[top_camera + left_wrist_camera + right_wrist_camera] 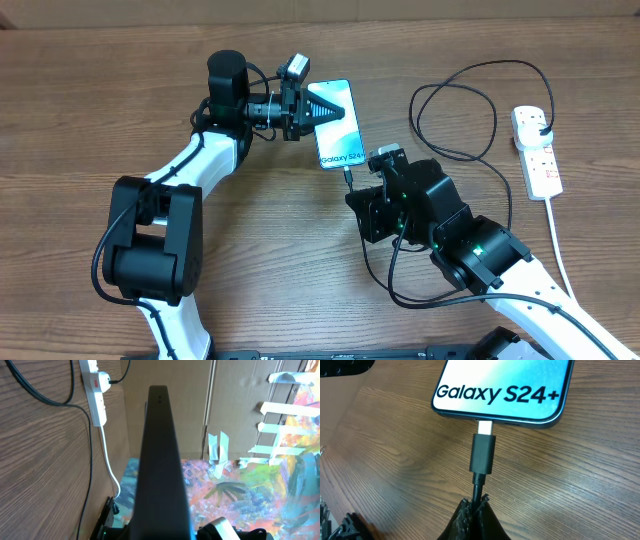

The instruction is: Plug charger to phone and switch on socket

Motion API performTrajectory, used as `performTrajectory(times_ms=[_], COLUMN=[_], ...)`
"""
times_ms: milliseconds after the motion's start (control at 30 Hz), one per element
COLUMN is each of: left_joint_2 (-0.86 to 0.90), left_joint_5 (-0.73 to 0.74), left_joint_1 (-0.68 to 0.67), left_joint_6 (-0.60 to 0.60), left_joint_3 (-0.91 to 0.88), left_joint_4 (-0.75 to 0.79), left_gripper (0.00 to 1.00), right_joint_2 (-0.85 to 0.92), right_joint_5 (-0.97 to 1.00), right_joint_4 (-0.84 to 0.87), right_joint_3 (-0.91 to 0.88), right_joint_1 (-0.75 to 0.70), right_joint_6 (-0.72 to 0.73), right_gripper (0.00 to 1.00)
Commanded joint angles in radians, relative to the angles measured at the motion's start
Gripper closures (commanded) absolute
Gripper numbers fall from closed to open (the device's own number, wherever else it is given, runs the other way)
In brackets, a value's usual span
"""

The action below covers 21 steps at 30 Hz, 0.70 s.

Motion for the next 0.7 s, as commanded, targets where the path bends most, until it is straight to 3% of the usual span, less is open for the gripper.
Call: performTrajectory(times_ms=[0, 667], left_joint_2=[0.003, 0.003], left_joint_5=[0.006, 0.005], left_joint_1=[-0.018, -0.003], left_joint_6=[-0.015, -0.032], left_joint_3=[0.027, 0.027], left_joint_4=[0.005, 0.005], left_gripper=[0.96, 0.96], right_joint_2=[-0.008, 0.01], right_joint_5=[0.014, 0.01], right_joint_4=[0.014, 0.019], right_joint_3=[0.003, 0.003], right_joint_1=[0.005, 0.005], right_joint_6=[0.003, 0.008], right_gripper=[0.96, 0.96])
